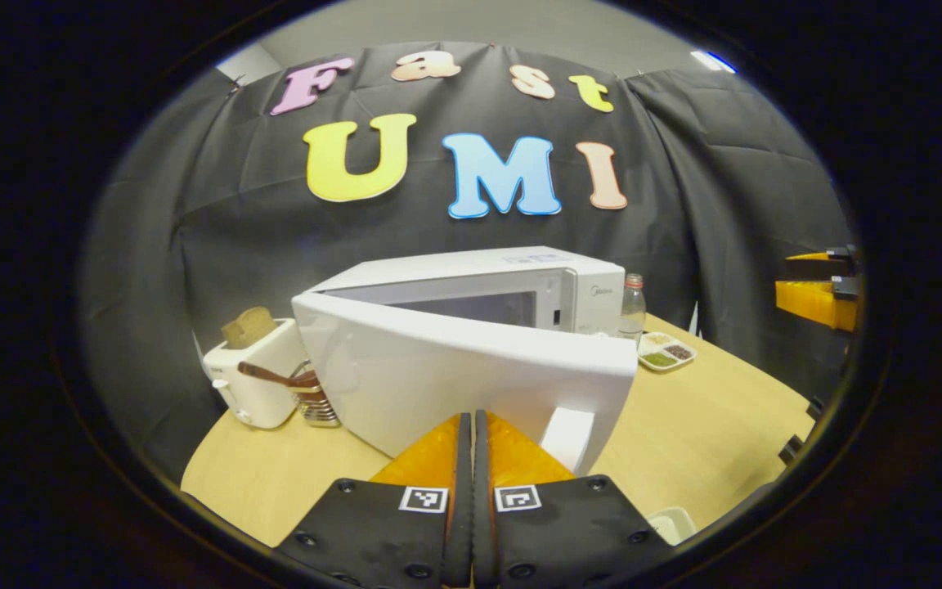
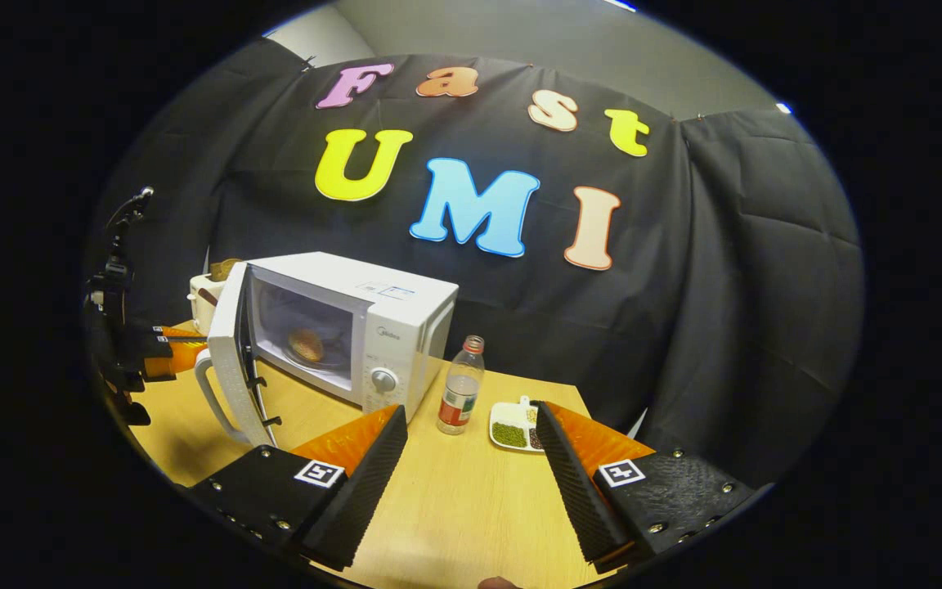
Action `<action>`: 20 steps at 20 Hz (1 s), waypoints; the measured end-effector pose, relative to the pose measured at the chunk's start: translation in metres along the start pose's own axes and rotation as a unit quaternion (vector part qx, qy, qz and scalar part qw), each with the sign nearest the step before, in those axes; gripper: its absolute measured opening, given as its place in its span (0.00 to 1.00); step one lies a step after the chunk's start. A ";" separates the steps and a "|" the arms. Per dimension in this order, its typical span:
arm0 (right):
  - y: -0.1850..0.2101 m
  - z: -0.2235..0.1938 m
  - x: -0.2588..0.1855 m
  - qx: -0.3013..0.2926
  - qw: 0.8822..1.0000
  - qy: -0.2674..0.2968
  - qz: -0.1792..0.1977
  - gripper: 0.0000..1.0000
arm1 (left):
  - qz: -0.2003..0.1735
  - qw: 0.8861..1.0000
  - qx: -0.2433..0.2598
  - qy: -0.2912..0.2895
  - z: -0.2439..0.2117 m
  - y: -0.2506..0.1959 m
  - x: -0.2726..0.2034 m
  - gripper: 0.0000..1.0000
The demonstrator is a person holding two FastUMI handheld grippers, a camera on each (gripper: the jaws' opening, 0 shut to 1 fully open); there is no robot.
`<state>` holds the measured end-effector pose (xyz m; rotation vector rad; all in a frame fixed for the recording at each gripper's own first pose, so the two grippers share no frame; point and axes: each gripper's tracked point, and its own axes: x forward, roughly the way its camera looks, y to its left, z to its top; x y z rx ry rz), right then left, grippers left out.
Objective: Open the microwave oven with the left hand, put the food in, and close the microwave oven.
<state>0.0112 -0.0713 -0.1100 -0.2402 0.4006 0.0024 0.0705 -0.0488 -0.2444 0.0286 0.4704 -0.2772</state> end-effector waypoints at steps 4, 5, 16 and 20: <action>-0.029 0.002 -0.005 0.006 1.000 0.008 -0.019 0.97 | -0.015 1.000 -0.004 -0.004 0.010 -0.023 0.024 0.07; -0.035 0.001 -0.006 0.007 1.000 0.009 -0.023 0.97 | -0.016 1.000 -0.005 -0.005 0.013 -0.026 0.030 0.07; -0.070 -0.024 -0.014 0.019 0.998 0.025 -0.045 0.97 | -0.017 1.000 -0.017 -0.011 0.038 -0.039 0.090 0.07; -0.077 -0.041 -0.018 0.020 0.998 0.032 -0.052 0.97 | -0.014 1.000 -0.024 -0.009 0.044 -0.043 0.111 0.07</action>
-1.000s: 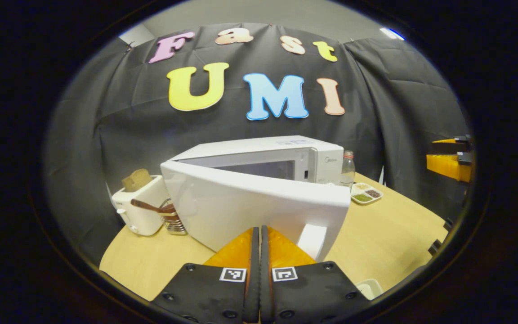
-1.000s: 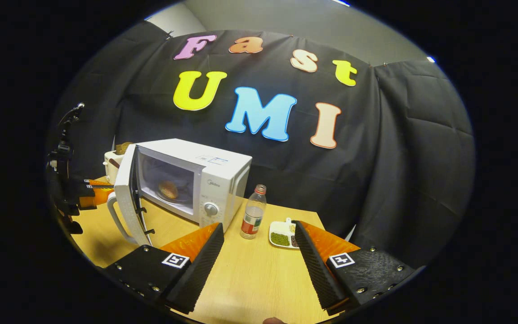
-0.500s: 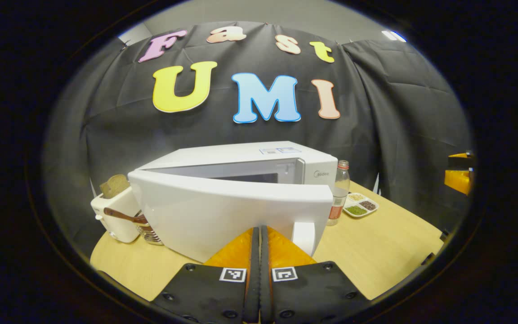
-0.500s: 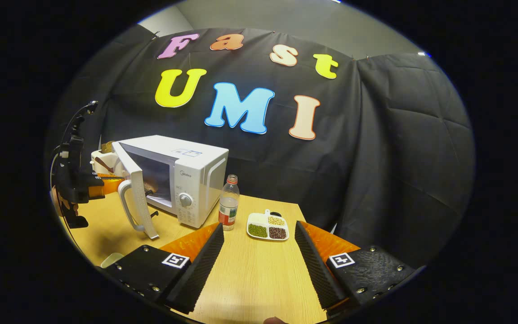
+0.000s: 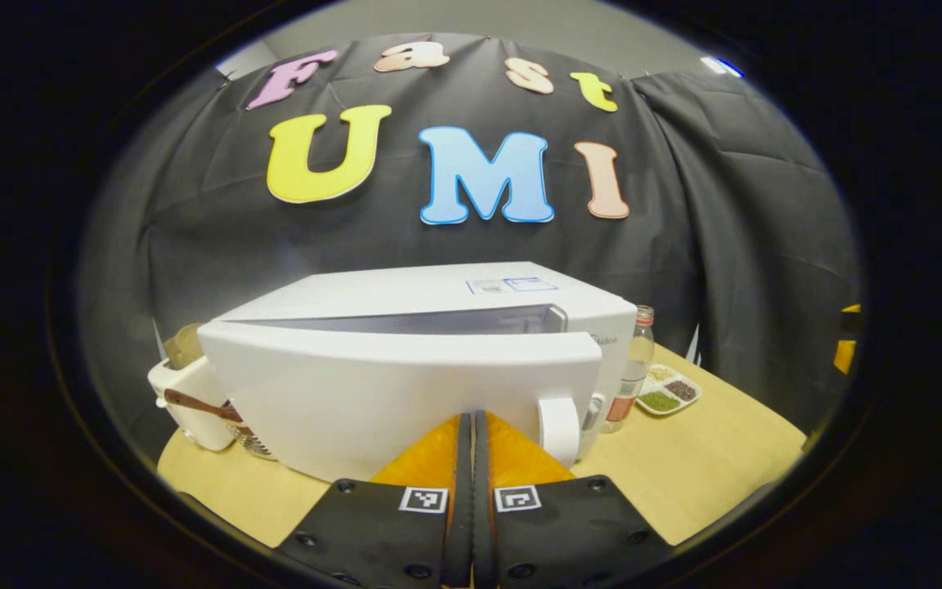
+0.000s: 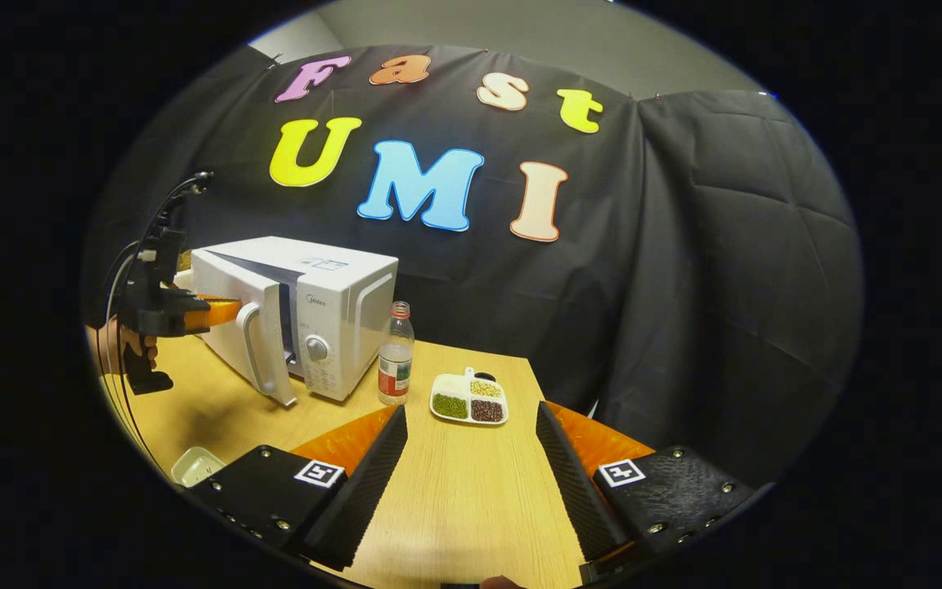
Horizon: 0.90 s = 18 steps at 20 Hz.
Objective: Open the microwave oven with the left hand, put the food in, and close the microwave oven.
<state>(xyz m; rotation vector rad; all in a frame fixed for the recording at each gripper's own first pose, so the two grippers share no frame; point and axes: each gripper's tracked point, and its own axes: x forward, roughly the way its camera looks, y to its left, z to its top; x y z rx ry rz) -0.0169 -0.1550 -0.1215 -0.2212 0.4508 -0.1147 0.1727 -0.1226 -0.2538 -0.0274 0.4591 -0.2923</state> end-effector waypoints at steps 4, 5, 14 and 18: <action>-0.004 -0.003 0.001 0.007 1.000 0.001 -0.005 0.97 | 0.004 1.000 -0.019 0.000 0.005 -0.002 0.018 0.07; -0.006 -0.003 0.002 0.006 1.000 0.001 -0.005 0.97 | 0.006 1.000 -0.022 0.000 0.007 -0.001 0.021 0.07; -0.009 -0.007 0.014 0.002 1.000 0.001 0.001 0.97 | 0.014 0.999 -0.031 0.000 0.010 0.001 0.035 0.07; -0.001 -0.002 0.018 0.001 1.000 -0.006 0.015 0.97 | 0.016 0.999 -0.032 -0.001 0.011 0.002 0.036 0.07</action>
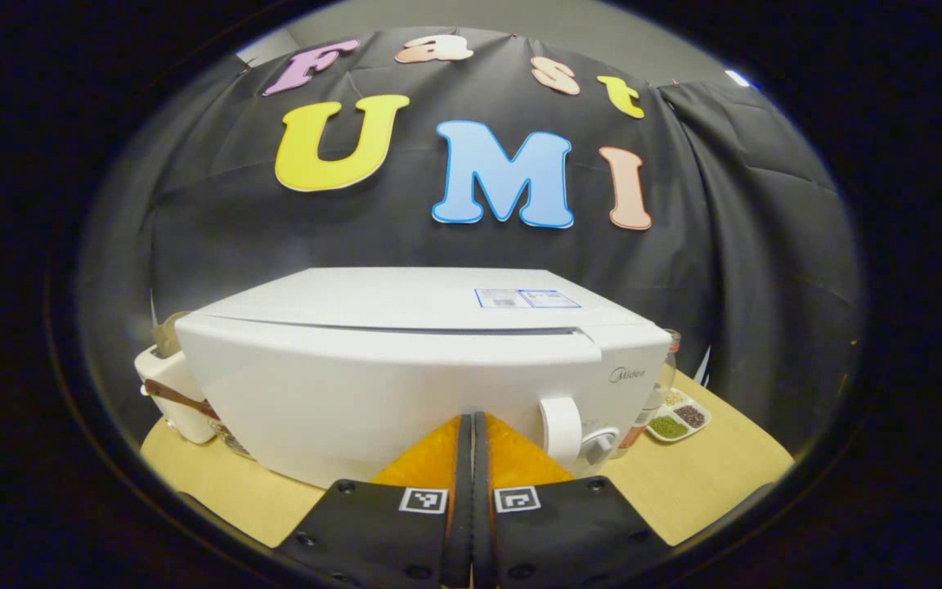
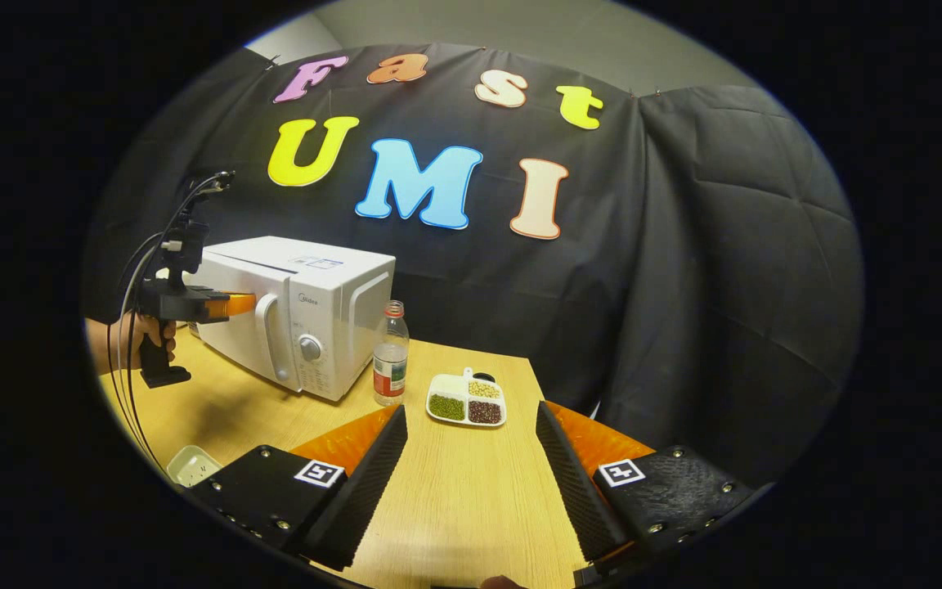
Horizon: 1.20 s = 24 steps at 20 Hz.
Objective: Open the microwave oven with the left hand, put the food in, and close the microwave oven.
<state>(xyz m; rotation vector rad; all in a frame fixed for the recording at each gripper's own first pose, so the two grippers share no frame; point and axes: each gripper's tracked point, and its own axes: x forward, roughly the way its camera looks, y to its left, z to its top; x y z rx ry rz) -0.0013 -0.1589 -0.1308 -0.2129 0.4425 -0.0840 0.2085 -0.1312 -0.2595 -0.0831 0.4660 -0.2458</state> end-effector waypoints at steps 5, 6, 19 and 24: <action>0.012 0.005 0.005 -0.002 1.000 -0.008 0.022 0.97 | 0.018 1.000 0.012 0.011 -0.002 0.003 0.010 0.06; 0.014 0.009 0.005 0.000 1.000 -0.014 0.024 0.98 | 0.015 1.000 0.010 0.006 0.002 0.002 0.009 0.07; 0.068 0.052 0.013 0.030 0.995 -0.053 0.078 0.97 | 0.012 0.998 0.012 -0.060 0.057 0.015 -0.072 0.07; 0.093 0.070 0.009 0.037 0.993 -0.069 0.088 0.97 | 0.012 0.996 0.022 -0.085 0.083 0.037 -0.122 0.07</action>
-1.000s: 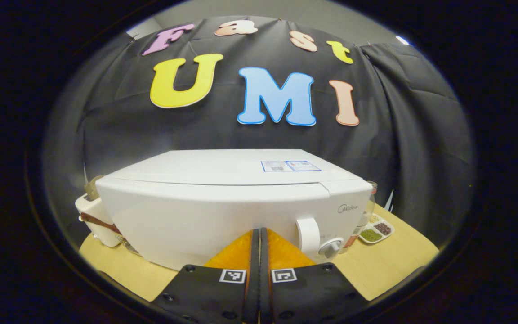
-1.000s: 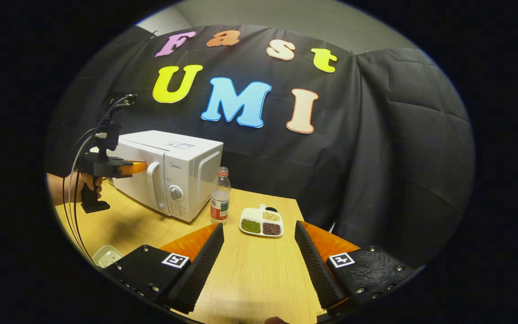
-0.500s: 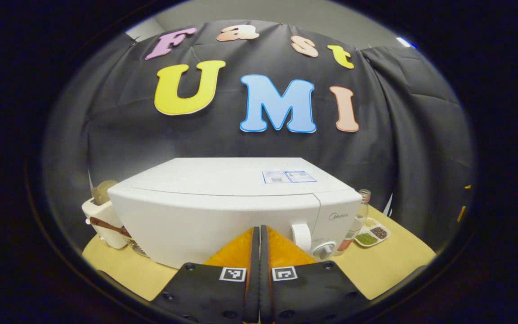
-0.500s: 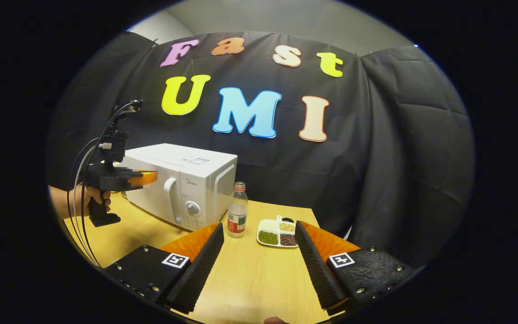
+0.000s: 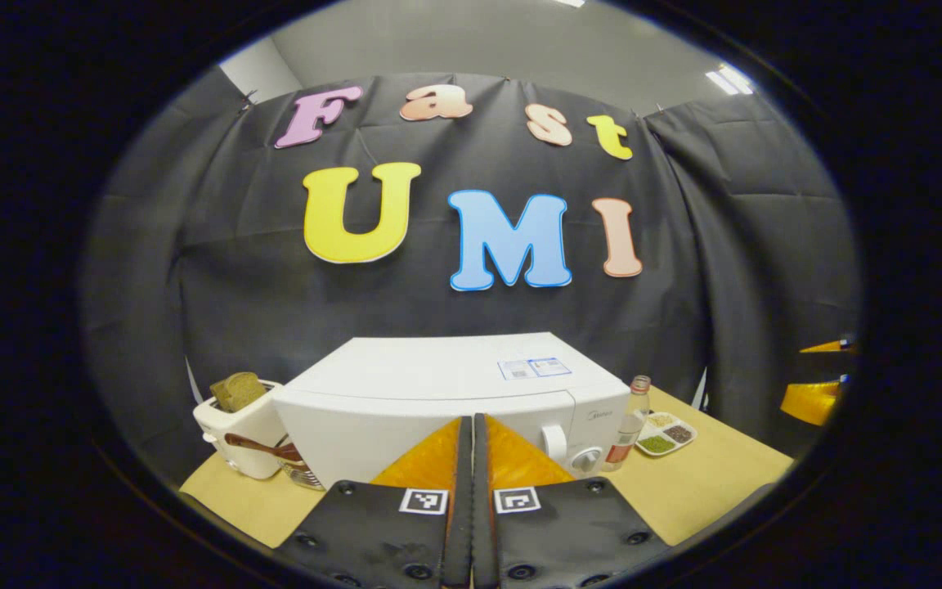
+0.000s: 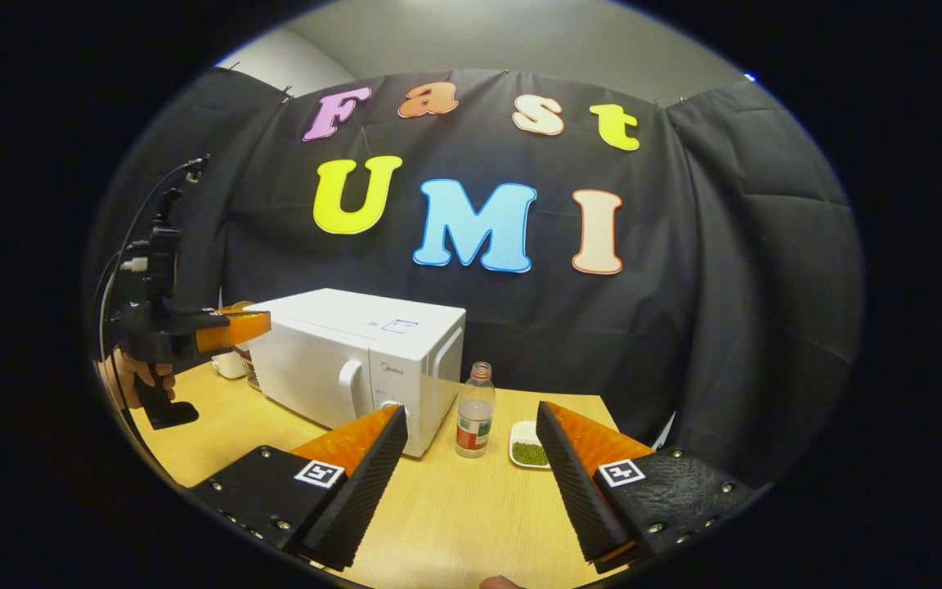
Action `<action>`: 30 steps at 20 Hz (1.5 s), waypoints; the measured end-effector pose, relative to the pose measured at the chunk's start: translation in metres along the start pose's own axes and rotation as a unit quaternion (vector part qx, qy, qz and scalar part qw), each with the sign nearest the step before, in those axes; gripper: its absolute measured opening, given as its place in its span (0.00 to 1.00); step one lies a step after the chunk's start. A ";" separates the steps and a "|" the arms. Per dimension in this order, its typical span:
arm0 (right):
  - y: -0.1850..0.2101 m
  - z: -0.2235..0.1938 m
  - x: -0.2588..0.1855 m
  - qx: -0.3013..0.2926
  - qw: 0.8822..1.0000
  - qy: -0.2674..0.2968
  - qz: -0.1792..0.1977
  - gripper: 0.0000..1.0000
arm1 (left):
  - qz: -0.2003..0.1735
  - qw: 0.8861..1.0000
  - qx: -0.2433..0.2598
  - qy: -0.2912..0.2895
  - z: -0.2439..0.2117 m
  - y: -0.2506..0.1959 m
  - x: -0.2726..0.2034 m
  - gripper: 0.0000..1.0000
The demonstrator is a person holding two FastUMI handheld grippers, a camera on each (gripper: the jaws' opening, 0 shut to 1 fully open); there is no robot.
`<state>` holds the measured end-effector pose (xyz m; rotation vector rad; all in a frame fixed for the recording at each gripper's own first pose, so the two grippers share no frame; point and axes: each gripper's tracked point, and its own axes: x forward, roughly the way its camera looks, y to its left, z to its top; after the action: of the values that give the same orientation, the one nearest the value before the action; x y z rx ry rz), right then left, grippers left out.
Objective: Open the microwave oven with the left hand, put the food in, and close the microwave oven.
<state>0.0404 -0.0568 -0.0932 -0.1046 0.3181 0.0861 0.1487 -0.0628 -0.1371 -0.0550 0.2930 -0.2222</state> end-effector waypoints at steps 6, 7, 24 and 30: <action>0.030 0.018 -0.006 0.006 1.000 -0.020 0.007 0.97 | 0.020 1.000 -0.009 -0.021 0.026 0.042 -0.055 0.07; 0.035 0.020 -0.008 0.007 1.000 -0.023 0.008 0.97 | 0.024 0.999 -0.009 -0.024 0.028 0.049 -0.065 0.06; 0.066 0.035 -0.046 0.022 0.998 -0.060 -0.018 0.97 | 0.066 0.997 -0.018 -0.046 0.024 0.108 -0.172 0.48; 0.081 0.033 -0.055 0.038 0.997 -0.068 -0.027 0.97 | 0.080 0.995 -0.015 -0.049 0.016 0.108 -0.182 0.97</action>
<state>-0.0101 0.0235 -0.0521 -0.0315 0.1817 0.0263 0.0057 0.0836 -0.0804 -0.0717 0.2011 -0.0548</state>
